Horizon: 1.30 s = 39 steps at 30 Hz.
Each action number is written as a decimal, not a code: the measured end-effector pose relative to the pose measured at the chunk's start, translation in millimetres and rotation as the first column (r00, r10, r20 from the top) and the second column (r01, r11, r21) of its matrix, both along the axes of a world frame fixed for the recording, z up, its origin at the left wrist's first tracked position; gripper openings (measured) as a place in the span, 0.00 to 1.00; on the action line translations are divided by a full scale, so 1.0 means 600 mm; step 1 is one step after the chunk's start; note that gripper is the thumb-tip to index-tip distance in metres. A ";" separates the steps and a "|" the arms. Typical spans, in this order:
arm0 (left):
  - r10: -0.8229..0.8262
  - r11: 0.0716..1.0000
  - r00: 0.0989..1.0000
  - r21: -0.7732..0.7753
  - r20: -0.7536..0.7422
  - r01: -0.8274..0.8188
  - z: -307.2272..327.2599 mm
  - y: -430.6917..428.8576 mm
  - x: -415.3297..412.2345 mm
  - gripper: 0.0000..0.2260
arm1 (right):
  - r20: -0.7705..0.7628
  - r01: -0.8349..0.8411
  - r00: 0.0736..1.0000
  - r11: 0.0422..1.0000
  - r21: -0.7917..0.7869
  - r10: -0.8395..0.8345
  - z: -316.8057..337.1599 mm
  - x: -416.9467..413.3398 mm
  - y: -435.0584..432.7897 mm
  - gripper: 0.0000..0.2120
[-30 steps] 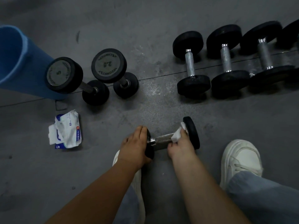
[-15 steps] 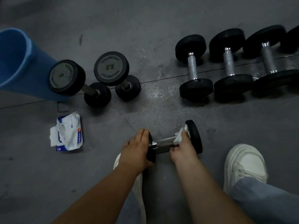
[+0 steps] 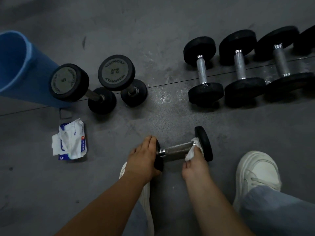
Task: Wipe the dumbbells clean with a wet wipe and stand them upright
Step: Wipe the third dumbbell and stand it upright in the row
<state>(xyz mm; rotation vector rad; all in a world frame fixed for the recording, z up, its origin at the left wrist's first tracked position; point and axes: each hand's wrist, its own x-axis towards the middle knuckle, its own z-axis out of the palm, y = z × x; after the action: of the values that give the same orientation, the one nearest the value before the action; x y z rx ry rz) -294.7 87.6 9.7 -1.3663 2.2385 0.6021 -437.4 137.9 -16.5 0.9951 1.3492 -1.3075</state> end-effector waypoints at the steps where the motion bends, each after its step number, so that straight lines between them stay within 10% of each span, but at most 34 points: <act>1: -0.013 1.000 1.000 -0.001 0.013 0.013 0.002 -0.003 -0.001 0.53 | 0.007 -0.021 1.000 1.000 -0.005 0.021 -0.002 -0.002 -0.004 0.20; 29: -0.111 0.978 0.992 -0.185 -0.064 0.098 -0.021 -0.004 0.004 0.53 | 0.032 0.012 0.999 0.999 -0.032 -0.011 0.000 -0.006 -0.040 0.24; 33: -0.011 0.966 0.977 -0.256 -0.212 -0.045 -0.020 -0.037 -0.023 0.39 | 0.070 -0.065 0.995 0.993 -0.099 0.072 0.008 -0.031 -0.069 0.12; 39: 0.236 0.924 0.894 -0.197 -0.380 -0.328 -0.048 -0.021 -0.044 0.24 | 0.055 -0.010 0.998 1.000 -0.025 0.012 -0.003 -0.014 -0.043 0.23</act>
<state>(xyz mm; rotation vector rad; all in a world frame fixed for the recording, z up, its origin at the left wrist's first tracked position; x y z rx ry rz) -321.1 74.8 -18.9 -1.8696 2.4816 0.7222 -445.9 111.9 -18.0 0.9990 1.2921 -1.2760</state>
